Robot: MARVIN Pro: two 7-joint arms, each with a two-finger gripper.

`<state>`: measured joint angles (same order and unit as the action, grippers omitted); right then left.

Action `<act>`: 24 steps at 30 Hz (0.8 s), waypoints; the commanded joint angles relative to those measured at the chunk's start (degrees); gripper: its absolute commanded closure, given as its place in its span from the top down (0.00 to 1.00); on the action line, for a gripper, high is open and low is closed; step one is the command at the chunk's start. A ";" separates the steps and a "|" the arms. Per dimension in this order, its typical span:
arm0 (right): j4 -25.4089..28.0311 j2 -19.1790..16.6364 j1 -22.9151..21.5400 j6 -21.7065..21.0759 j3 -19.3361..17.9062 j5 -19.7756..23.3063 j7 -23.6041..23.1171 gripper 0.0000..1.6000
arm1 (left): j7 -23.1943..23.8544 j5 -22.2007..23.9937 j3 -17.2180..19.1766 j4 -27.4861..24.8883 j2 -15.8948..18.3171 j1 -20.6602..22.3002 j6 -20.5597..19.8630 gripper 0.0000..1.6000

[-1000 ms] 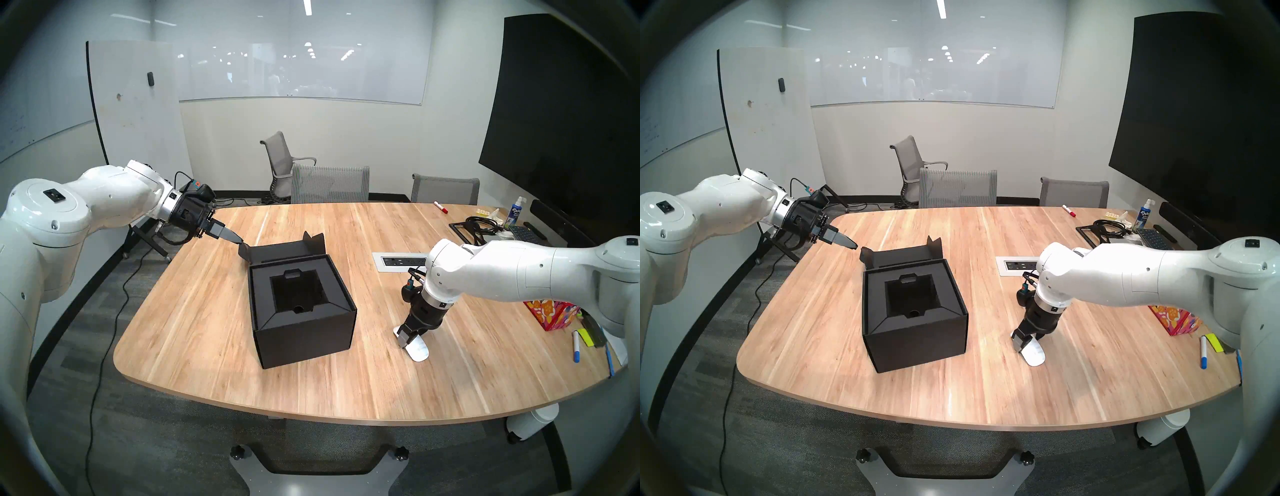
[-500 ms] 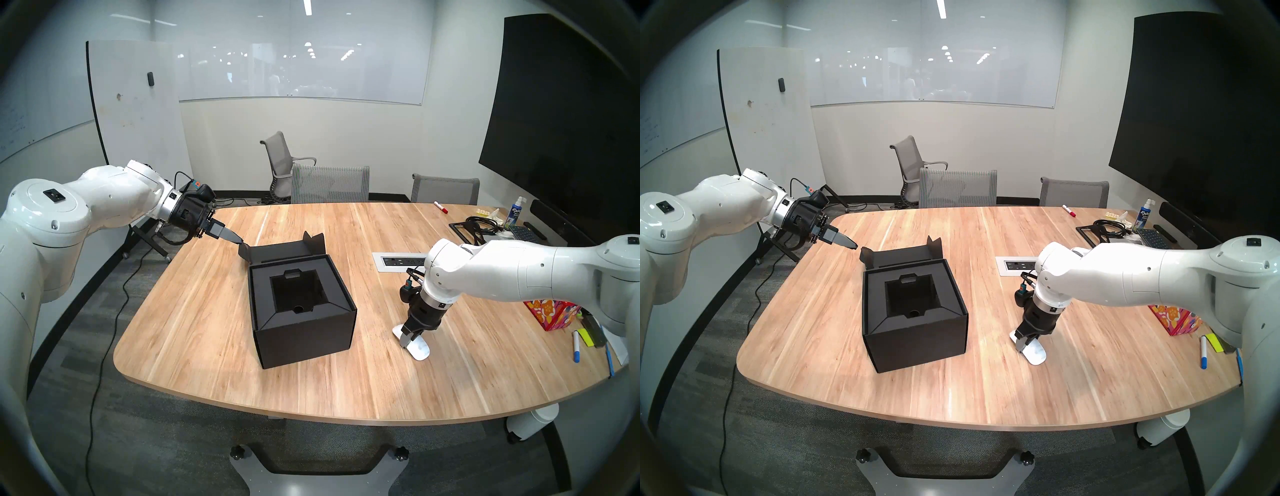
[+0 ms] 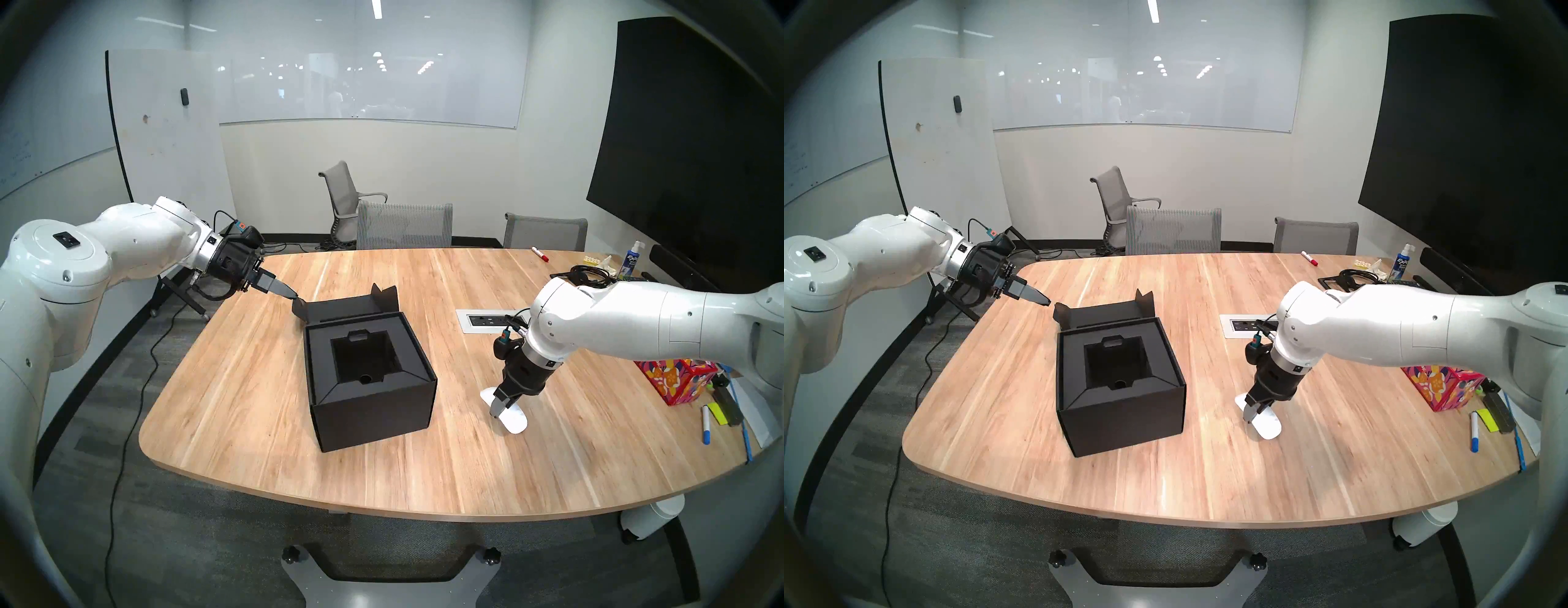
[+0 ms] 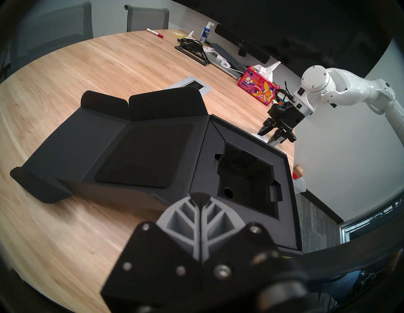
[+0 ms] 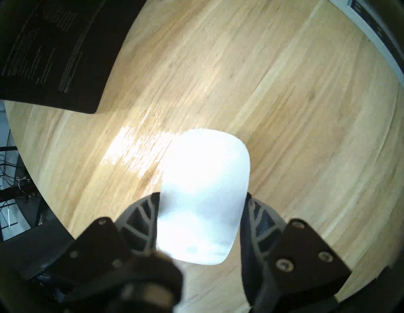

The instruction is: Open the box and place the mouse inside

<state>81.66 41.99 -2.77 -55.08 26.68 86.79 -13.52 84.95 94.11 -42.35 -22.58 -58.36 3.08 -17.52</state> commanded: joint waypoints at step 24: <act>-10.71 11.20 -12.65 0.08 1.35 -4.64 -11.60 0.00 | 0.05 0.14 0.43 0.19 -0.08 1.06 -0.08 0.00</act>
<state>74.14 48.18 -11.67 -55.09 27.89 82.42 -22.06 84.95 94.07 -42.32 -22.54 -58.36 3.02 -17.52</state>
